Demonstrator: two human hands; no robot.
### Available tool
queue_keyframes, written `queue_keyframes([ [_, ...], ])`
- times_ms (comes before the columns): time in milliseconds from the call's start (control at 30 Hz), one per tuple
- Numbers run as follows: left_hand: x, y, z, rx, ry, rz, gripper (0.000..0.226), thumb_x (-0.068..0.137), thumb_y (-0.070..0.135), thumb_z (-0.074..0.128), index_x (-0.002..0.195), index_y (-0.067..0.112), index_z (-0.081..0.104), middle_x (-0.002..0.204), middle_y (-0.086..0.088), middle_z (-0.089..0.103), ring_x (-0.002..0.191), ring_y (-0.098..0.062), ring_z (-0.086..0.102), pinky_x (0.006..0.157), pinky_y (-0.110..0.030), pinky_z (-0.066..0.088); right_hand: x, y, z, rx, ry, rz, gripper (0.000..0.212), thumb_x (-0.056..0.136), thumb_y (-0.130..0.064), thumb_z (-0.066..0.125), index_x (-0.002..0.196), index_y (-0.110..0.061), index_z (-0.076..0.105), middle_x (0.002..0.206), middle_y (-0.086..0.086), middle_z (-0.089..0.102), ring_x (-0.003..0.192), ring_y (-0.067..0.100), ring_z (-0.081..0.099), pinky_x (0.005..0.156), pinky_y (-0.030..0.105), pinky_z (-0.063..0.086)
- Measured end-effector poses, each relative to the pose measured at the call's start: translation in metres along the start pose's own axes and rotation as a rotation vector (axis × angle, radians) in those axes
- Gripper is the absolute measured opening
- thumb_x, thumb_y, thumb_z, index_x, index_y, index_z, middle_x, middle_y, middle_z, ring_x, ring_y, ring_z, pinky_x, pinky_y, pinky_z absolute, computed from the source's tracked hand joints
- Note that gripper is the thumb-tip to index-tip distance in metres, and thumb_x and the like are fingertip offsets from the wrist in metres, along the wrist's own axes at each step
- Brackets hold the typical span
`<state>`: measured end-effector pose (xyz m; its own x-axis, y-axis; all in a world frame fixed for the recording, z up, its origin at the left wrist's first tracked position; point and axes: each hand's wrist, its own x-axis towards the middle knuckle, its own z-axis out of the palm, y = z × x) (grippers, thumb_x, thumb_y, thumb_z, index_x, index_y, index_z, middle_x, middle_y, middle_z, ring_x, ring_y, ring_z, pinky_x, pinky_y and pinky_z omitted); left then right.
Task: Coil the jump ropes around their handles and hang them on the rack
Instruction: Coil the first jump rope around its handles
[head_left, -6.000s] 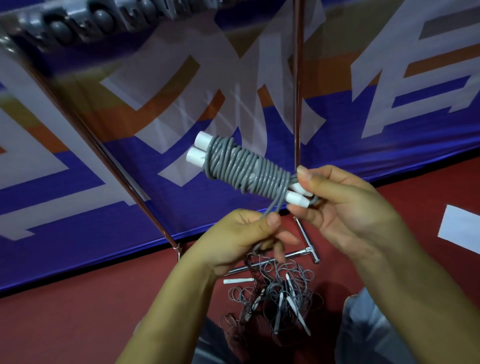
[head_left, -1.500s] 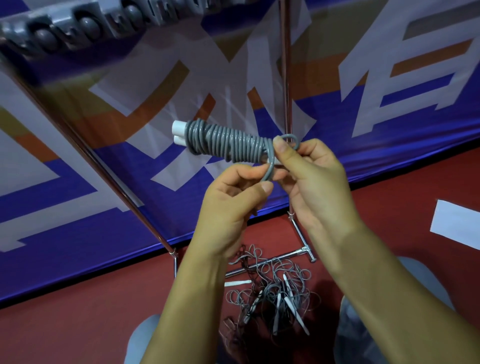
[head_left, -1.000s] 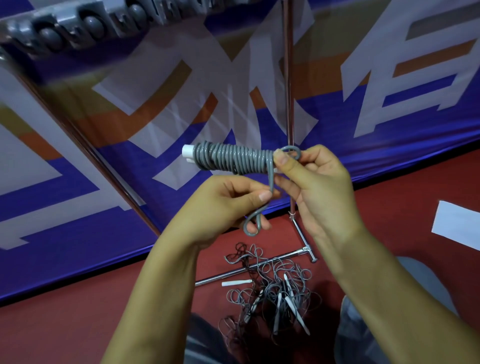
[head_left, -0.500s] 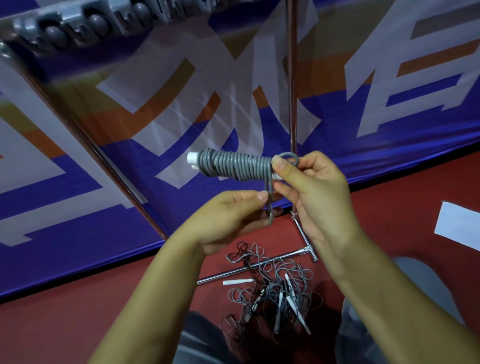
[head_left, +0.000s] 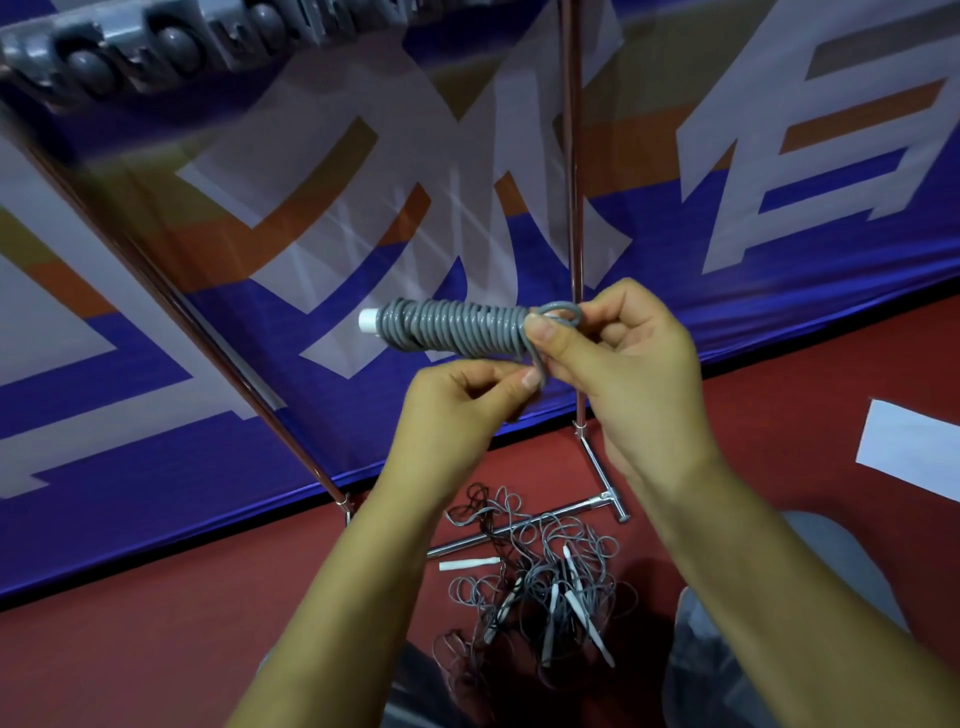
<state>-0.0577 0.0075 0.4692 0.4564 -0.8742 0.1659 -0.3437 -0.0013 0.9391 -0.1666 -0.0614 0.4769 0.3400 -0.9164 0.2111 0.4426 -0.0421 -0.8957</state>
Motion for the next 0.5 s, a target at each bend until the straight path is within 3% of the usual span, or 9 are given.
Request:
queue_keyframes([
  [133,0.003,-0.003,-0.001,-0.106,-0.02,-0.03,0.018,0.082,0.006,0.069,0.07,0.019,0.07,0.064,0.01,0.065,0.068,-0.002,0.057,0.07,-0.017,0.046,0.001,0.001,0.001,-0.019,-0.042,-0.022,0.031,0.074,-0.002,0.076,0.063,-0.023,0.058,0.074,0.004,0.07,0.077,0.021,0.069,0.074,0.038,0.058],
  [267,0.001,-0.008,0.006,-0.258,0.016,-0.087,0.02,0.075,0.003,0.072,0.07,0.012,0.055,0.066,0.006,0.059,0.068,-0.007,0.054,0.07,-0.021,0.047,-0.001,0.002,0.001,0.14,-0.01,0.091,0.023,0.066,-0.013,0.075,0.067,-0.013,0.052,0.067,0.004,0.066,0.069,0.02,0.065,0.071,0.039,0.056],
  [367,0.001,-0.009,0.008,-0.457,0.034,-0.092,0.04,0.075,-0.005,0.07,0.073,0.015,0.036,0.06,0.007,0.043,0.059,-0.005,0.042,0.064,-0.018,0.043,0.002,-0.005,0.001,0.299,-0.025,0.169,0.022,0.066,-0.014,0.07,0.072,-0.009,0.049,0.066,0.003,0.066,0.065,0.013,0.067,0.062,0.026,0.056],
  [500,-0.007,-0.007,0.012,-0.406,0.007,-0.08,0.033,0.071,0.015,0.072,0.076,0.018,0.039,0.061,0.0,0.036,0.059,-0.01,0.033,0.059,-0.022,0.034,0.007,-0.016,-0.003,0.395,-0.024,0.253,0.02,0.066,-0.015,0.069,0.072,-0.01,0.051,0.071,0.005,0.067,0.068,0.014,0.069,0.061,0.021,0.054],
])
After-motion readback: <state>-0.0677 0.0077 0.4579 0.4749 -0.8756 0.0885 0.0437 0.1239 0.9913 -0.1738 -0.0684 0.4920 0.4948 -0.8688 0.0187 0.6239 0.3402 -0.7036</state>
